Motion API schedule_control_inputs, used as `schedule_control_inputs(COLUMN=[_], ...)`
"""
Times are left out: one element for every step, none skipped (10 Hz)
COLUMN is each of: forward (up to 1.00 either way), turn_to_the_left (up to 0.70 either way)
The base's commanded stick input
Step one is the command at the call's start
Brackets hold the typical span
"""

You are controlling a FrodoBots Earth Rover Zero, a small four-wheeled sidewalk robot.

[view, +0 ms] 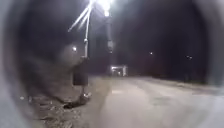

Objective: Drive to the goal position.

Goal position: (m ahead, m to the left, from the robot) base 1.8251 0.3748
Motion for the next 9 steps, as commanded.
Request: schedule_control_inputs(forward=[0.85, 0.85, 0.85, 0.85, 0.85, 0.85, 0.85, 0.85, 0.85], turn_to_the_left=[-0.12, -0.22, -0.01, 0.0, 0.0, 0.0, 0.0, 0.0, 0.0])
